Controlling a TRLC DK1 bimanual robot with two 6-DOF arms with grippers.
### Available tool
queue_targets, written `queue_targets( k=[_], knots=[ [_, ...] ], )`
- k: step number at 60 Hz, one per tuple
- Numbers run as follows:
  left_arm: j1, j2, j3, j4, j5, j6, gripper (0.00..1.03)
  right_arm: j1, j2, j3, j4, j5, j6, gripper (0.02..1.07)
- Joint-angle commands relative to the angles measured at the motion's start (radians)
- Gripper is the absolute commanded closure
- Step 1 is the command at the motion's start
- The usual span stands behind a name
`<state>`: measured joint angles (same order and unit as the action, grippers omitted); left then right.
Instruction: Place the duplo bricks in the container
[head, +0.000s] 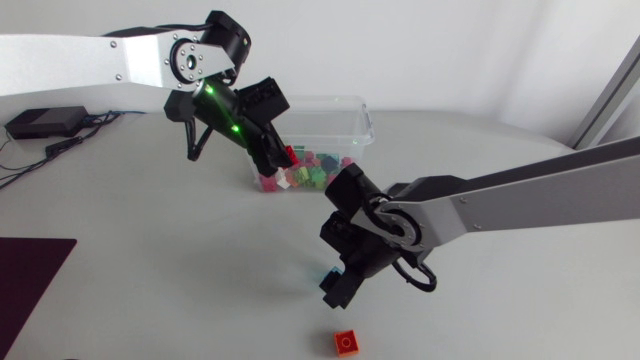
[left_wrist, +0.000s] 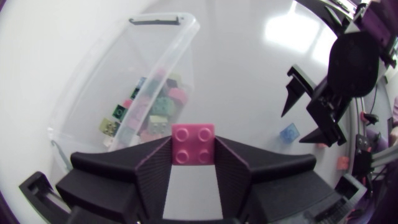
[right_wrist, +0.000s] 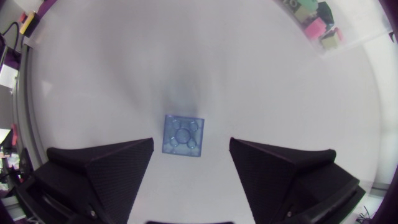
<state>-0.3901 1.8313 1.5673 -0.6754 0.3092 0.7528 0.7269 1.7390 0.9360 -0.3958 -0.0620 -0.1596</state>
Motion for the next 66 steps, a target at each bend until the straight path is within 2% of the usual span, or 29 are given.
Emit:
queue_targets(
  k=[1,4,12,18,23,26,30,48,50,52,54,56,58,60,62,66],
  knots=[
    [0.02,-0.026,0.045,0.04,0.01,-0.066,0.87,0.011,0.037,0.034,-0.017,0.004,0.02,0.21],
    [0.027,-0.026,0.053,0.06,0.011,-0.079,0.87,0.016,0.051,0.043,-0.018,0.005,0.022,0.24],
    [0.04,-0.026,0.063,0.131,0.011,-0.132,0.87,0.023,0.082,0.064,-0.025,0.007,0.022,0.39],
    [0.046,-0.014,0.071,0.203,0.01,-0.188,0.86,0.023,0.108,0.075,-0.025,0.008,0.022,0.54],
    [0.053,0.013,0.088,0.221,0.01,-0.21,0.85,0.023,0.122,0.083,-0.032,0.01,0.022,0.68],
    [0.054,0.026,0.092,0.238,0.01,-0.221,0.85,0.023,0.12,0.081,-0.034,0.01,0.02,0.82],
    [0.06,0.049,0.108,0.263,0.01,-0.247,0.85,0.019,0.114,0.08,-0.037,0.01,0.019,0.93],
    [0.082,0.118,0.142,0.375,-0.035,-0.34,0.83,-0.037,0.005,0.104,-0.098,0.008,0.003,0.94],
    [0.085,0.126,0.145,0.384,-0.038,-0.349,0.79,-0.044,-0.006,0.112,-0.104,0.008,0.0,0.94],
    [0.088,0.134,0.149,0.387,-0.042,-0.354,0.69,-0.047,-0.018,0.118,-0.11,0.007,-0.003,0.94],
    [0.089,0.138,0.148,0.399,-0.056,-0.36,0.56,-0.052,-0.027,0.127,-0.115,0.007,-0.003,0.94],
    [0.092,0.141,0.145,0.418,-0.071,-0.371,0.35,-0.058,-0.035,0.139,-0.124,0.007,-0.003,0.94],
    [0.092,0.143,0.138,0.431,-0.093,-0.379,0.2,-0.064,-0.042,0.147,-0.129,0.005,-0.003,0.94],
    [0.092,0.141,0.128,0.456,-0.113,-0.386,0.09,-0.072,-0.052,0.158,-0.129,0.004,-0.003,0.94],
    [0.094,0.138,0.117,0.479,-0.119,-0.391,0.04,-0.08,-0.062,0.169,-0.13,0.004,-0.006,0.94],
    [0.099,0.131,0.108,0.496,-0.15,-0.406,0.04,-0.098,-0.087,0.199,-0.133,0.002,-0.009,0.94]
  ],
)
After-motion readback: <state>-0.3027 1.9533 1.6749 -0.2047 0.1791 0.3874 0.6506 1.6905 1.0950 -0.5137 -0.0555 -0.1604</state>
